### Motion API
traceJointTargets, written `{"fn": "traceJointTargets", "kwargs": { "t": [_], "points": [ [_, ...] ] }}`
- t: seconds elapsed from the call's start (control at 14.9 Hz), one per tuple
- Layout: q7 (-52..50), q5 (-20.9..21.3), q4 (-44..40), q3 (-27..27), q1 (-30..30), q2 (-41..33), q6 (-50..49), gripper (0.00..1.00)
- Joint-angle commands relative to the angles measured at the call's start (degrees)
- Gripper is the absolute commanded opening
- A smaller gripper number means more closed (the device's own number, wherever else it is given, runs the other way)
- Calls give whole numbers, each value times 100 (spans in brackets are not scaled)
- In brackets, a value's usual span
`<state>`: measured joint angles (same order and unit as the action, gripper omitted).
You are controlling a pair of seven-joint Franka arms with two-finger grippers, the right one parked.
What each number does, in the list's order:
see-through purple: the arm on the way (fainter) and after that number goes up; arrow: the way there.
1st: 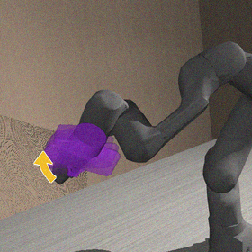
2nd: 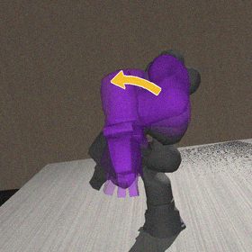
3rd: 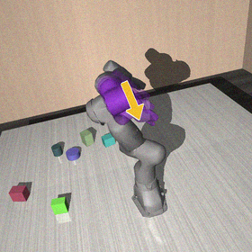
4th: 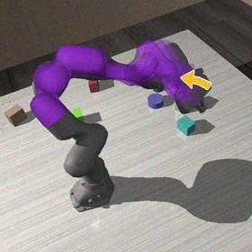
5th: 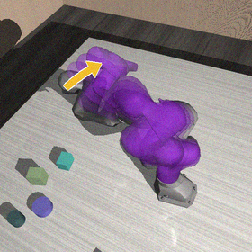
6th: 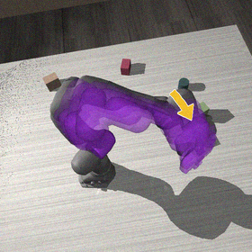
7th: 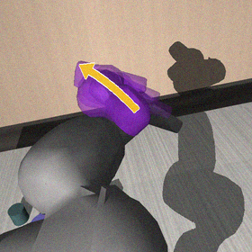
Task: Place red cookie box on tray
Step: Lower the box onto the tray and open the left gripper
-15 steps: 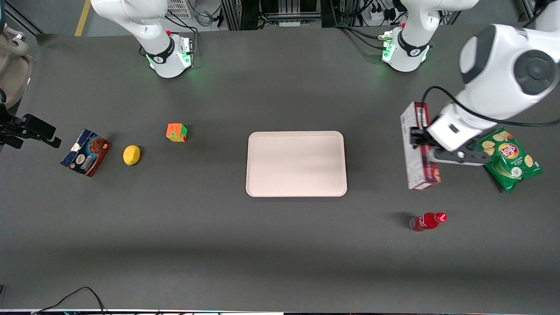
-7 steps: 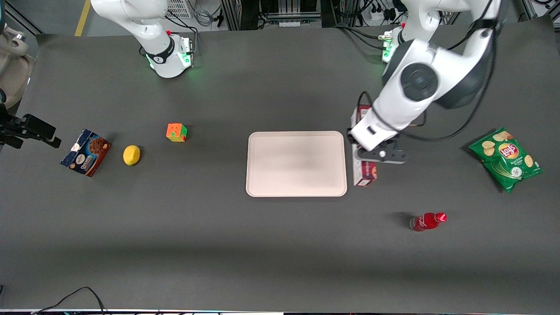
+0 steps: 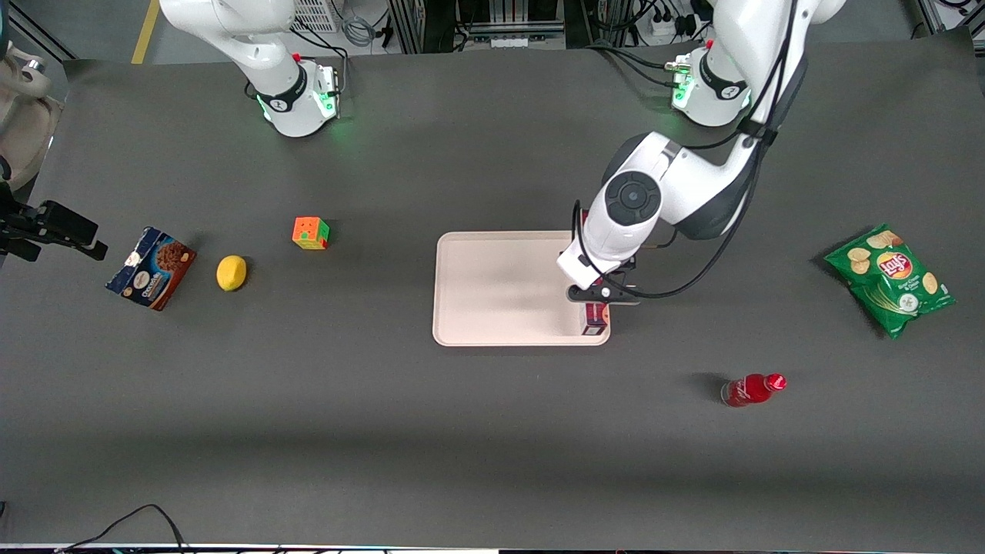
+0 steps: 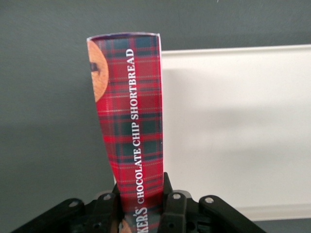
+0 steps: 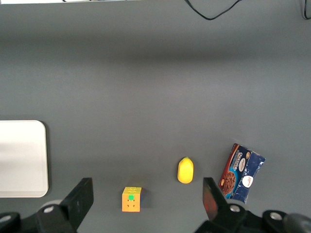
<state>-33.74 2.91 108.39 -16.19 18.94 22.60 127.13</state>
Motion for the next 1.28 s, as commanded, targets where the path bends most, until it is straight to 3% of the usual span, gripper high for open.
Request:
{"fn": "traceJointTargets", "kwargs": {
  "t": [0.0,0.54,0.74,1.08,1.21],
  "points": [
    [-482,105,480,46,163,-1,548,17],
    [-590,96,543,99,172,315,1102,19],
    [-590,96,543,143,172,359,1147,31],
    [-739,87,534,160,172,421,1270,95],
    [-739,87,508,160,172,386,1226,100]
  ]
}}
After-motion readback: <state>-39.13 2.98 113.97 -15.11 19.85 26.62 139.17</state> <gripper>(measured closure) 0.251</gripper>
